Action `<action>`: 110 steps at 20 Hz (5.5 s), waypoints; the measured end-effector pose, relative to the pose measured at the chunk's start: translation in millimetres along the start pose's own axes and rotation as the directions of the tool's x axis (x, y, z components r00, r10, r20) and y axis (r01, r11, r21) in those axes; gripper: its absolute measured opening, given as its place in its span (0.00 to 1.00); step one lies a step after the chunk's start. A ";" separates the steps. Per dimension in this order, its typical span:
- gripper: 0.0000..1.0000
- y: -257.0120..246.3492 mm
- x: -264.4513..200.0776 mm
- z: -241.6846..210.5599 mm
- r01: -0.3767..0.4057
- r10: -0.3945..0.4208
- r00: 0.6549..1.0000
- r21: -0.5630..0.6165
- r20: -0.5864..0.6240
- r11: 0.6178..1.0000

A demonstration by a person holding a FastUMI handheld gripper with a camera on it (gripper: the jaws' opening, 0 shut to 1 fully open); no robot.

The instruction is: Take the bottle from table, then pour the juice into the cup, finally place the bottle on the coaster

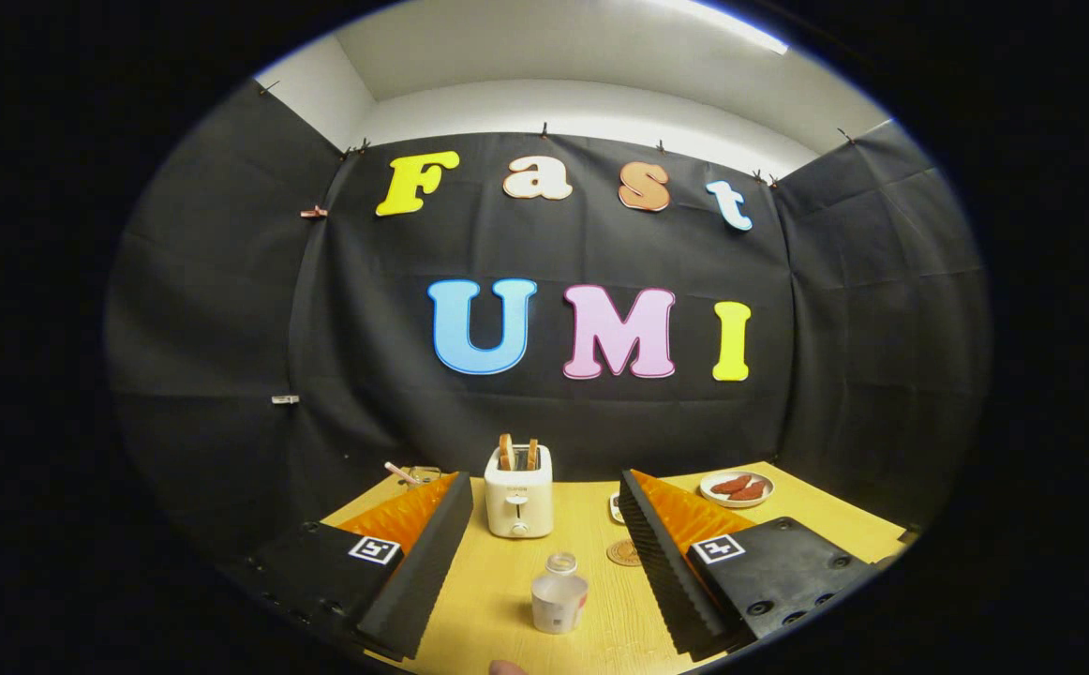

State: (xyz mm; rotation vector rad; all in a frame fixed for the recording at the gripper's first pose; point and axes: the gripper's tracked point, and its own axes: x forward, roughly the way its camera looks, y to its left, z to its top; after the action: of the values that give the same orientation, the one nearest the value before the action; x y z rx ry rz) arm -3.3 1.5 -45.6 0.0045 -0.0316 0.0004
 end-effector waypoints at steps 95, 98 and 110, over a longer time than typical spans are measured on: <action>0.74 -102.7 27.4 -157.5 0.189 0.168 0.925 0.794 -0.341 0.578; 0.74 -97.9 29.3 -156.2 0.201 0.195 0.921 0.842 -0.336 0.501; 0.75 -115.2 36.6 -165.8 0.274 0.186 0.922 0.914 -0.338 0.300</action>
State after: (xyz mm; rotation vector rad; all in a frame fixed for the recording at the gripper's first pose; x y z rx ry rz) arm 38.6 -112.9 -210.7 1.2791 0.3941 -0.0391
